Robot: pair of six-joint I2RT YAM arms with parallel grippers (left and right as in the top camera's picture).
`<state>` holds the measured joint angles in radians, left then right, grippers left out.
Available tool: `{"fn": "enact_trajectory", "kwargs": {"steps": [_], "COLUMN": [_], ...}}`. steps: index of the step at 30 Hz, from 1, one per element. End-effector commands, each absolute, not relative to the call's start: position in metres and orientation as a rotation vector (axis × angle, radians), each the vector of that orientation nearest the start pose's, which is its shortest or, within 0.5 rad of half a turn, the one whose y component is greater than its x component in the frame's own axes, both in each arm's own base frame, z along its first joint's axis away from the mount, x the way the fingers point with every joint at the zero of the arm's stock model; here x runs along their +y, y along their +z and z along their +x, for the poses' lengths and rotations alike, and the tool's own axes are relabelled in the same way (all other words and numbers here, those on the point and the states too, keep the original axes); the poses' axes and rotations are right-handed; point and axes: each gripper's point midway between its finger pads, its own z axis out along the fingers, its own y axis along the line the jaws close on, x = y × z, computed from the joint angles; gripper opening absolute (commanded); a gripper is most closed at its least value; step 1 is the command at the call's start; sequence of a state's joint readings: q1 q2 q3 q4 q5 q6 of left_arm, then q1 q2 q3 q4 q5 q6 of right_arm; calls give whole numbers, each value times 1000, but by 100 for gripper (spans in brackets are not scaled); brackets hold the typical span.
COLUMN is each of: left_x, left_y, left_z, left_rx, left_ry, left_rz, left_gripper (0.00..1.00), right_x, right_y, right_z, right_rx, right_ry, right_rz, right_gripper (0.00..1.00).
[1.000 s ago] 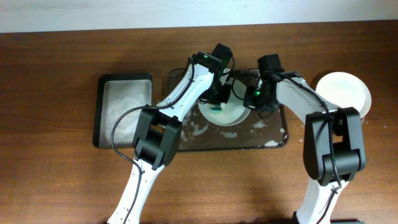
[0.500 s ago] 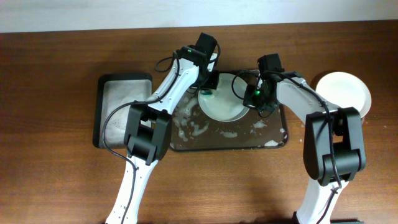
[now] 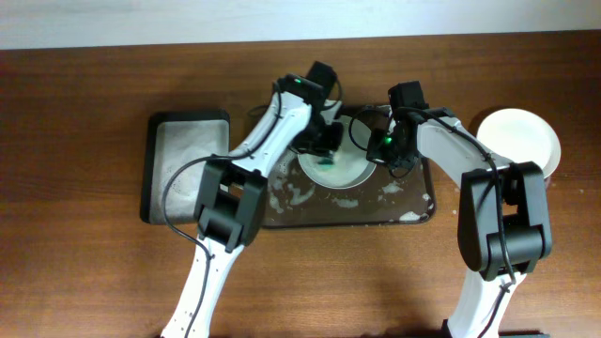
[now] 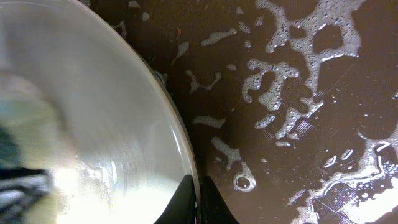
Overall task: Clean dirty plates on tray and stack at the side
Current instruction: 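Scrub the white plate with the sponge in the left gripper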
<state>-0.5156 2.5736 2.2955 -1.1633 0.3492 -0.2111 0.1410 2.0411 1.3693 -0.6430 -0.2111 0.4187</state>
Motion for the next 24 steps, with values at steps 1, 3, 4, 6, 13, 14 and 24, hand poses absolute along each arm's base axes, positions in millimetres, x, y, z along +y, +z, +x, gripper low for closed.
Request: {"fn": "enact_trajectory", "kwargs": {"steps": [1,3,4,6,13,14,24], "left_x": [-327,-321,-313,-296,-229,-227,-291], "left_y": [-5,-6,-8,-10,-13,-14,1], "left_z": [424,439,451,470,506,501,383], "left_rx": [3022,2986,2972,2946,2896,2923,3277], "left_ry": [-622,-569,-514,-404,-58,-68,-704], "left_rz": [587,545,486,389,211,204,490], "left_gripper": [1,1,1,1,1,0,0], "right_x": [98,98,98,98,98,98,99], "right_y": [12,12,12,12,12,12,12], "right_z": [417,417,417,417,417,418,419], "right_rx": [2900,2900,2901,2901,2900,2899,2894], "right_ry": [408,408,407,407,408,408,415], "right_rz": [359,359,359,359,359,358,357], "right_gripper": [4,4,4,4,4,4,4]}}
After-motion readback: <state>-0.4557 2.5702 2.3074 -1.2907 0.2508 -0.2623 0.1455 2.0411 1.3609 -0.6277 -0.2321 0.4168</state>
